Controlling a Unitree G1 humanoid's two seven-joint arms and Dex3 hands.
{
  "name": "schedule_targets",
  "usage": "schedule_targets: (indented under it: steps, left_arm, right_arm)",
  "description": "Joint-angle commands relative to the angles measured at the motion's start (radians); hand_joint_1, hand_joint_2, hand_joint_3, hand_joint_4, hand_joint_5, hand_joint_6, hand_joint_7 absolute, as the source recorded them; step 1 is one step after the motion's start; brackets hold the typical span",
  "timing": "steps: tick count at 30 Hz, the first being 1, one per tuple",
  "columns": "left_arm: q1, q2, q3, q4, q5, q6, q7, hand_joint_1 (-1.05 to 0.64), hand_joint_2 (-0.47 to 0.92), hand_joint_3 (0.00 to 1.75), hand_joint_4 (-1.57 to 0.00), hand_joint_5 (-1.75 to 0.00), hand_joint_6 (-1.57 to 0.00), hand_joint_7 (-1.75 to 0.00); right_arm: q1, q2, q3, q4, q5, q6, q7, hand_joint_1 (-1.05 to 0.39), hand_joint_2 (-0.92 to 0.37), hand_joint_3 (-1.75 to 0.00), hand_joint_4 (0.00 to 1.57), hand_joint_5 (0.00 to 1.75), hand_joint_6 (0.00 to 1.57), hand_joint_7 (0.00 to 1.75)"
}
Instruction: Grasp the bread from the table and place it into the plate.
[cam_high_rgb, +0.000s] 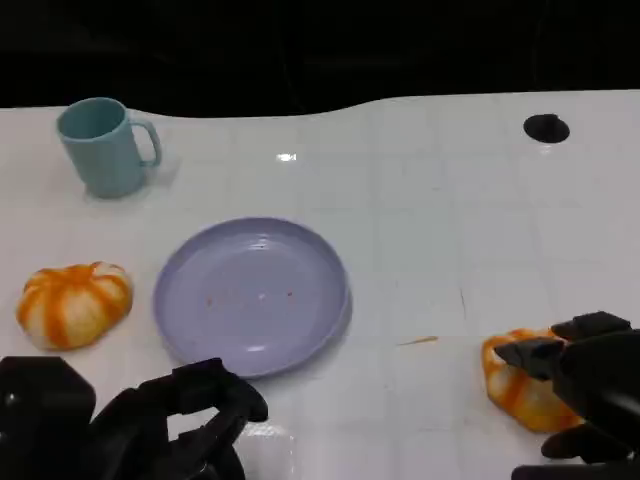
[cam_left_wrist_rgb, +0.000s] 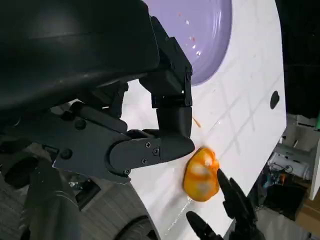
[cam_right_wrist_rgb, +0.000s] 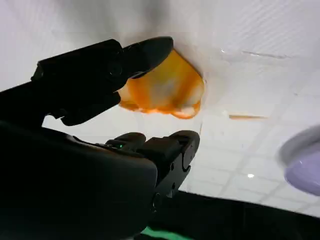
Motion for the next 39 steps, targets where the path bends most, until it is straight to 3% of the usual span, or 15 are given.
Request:
schedule_targets:
  steps: [1,12,14,17,18,19,20,22,23,24,25,26,28,34,39]
  left_arm:
    - [0.0,0.009,0.002,-0.009,0.002,-0.002,0.002,-0.43,0.92,0.5,-0.69,-1.75,-0.66,-1.36]
    - [-0.003,0.008,0.002,-0.024,0.007,0.018,0.016,-0.4,0.92,0.52,-0.7,-1.75,-0.65,-1.37]
    - [-0.003,0.008,0.003,-0.021,0.007,0.013,0.012,-0.4,0.92,0.52,-0.7,-1.75,-0.65,-1.38]
    - [-0.002,0.008,0.005,-0.022,0.003,0.016,0.011,-0.41,0.92,0.52,-0.7,-1.75,-0.65,-1.38]
    - [-0.002,0.008,0.006,-0.022,0.001,0.018,0.011,-0.41,0.92,0.52,-0.7,-1.75,-0.65,-1.38]
    - [-0.002,0.007,0.007,-0.022,-0.001,0.019,0.01,-0.42,0.92,0.52,-0.7,-1.75,-0.65,-1.38]
    - [-0.002,0.007,0.007,-0.023,-0.001,0.02,0.011,-0.42,0.92,0.51,-0.7,-1.75,-0.65,-1.38]
    - [-0.002,0.007,0.006,-0.024,0.001,0.019,0.012,-0.42,0.92,0.51,-0.7,-1.75,-0.65,-1.38]
    - [-0.002,0.008,0.005,-0.025,0.002,0.018,0.012,-0.42,0.92,0.51,-0.7,-1.75,-0.65,-1.38]
    - [-0.003,0.007,0.004,-0.025,0.002,0.019,0.012,-0.42,0.92,0.51,-0.7,-1.75,-0.65,-1.38]
    - [-0.004,0.007,0.004,-0.024,0.002,0.02,0.013,-0.42,0.92,0.51,-0.7,-1.75,-0.65,-1.38]
    - [-0.004,0.006,0.004,-0.023,0.001,0.021,0.013,-0.42,0.92,0.51,-0.7,-1.75,-0.65,-1.38]
    - [-0.004,0.005,0.005,-0.022,-0.001,0.02,0.012,-0.42,0.92,0.51,-0.7,-1.75,-0.65,-1.38]
    - [-0.005,0.003,0.002,-0.026,0.005,0.023,0.021,-0.41,0.92,0.51,-0.69,-1.75,-0.64,-1.39]
    - [-0.004,0.002,0.0,-0.024,0.006,0.018,0.018,-0.4,0.92,0.53,-0.69,-1.75,-0.64,-1.39]
  right_arm:
    - [-0.054,-0.009,0.026,0.094,0.007,0.015,-0.027,-0.45,-0.85,-0.01,0.28,0.22,0.42,0.01]
    - [-0.183,0.005,0.103,0.326,0.033,0.039,-0.109,-0.44,-0.91,-0.02,0.34,0.17,0.47,0.02]
    - [-0.2,0.011,0.112,0.37,0.035,0.036,-0.158,-0.42,-0.92,-0.03,0.43,0.2,0.53,0.04]
    - [-0.214,0.03,0.11,0.439,0.055,0.015,-0.303,-0.34,-0.92,-0.03,0.69,0.17,0.75,0.04]
    - [-0.216,0.037,0.101,0.466,0.077,-0.013,-0.372,-0.28,-0.92,-0.03,0.87,0.25,0.89,0.08]
    - [-0.218,0.041,0.094,0.49,0.097,-0.038,-0.432,-0.22,-0.92,-0.04,0.99,0.44,1.03,0.1]
    - [-0.22,0.043,0.09,0.508,0.116,-0.058,-0.473,-0.16,-0.91,-0.1,0.98,0.93,1.19,0.11]
    - [-0.227,0.036,0.092,0.534,0.135,-0.093,-0.536,-0.11,-0.9,-0.16,0.9,1.48,1.32,0.15]
    - [-0.231,0.032,0.096,0.545,0.137,-0.106,-0.56,-0.1,-0.81,-0.29,0.91,1.64,1.19,0.59]
    - [-0.234,0.03,0.098,0.552,0.138,-0.117,-0.584,-0.1,-0.74,-0.42,0.91,1.69,1.04,0.92]
    - [-0.238,0.03,0.098,0.56,0.144,-0.132,-0.605,-0.1,-0.67,-0.52,0.9,1.72,0.92,1.22]
    - [-0.241,0.03,0.098,0.568,0.149,-0.145,-0.622,-0.09,-0.57,-0.7,0.88,1.73,0.85,1.4]
    - [-0.247,0.03,0.097,0.576,0.161,-0.161,-0.64,-0.09,-0.51,-0.82,0.86,1.74,0.78,1.54]
    - [-0.273,0.035,0.099,0.606,0.174,-0.214,-0.727,-0.08,-0.46,-0.87,0.87,1.75,0.81,1.49]
    - [-0.288,0.048,0.095,0.608,0.194,-0.256,-0.776,-0.06,-0.36,-1.11,0.92,1.75,0.81,1.56]
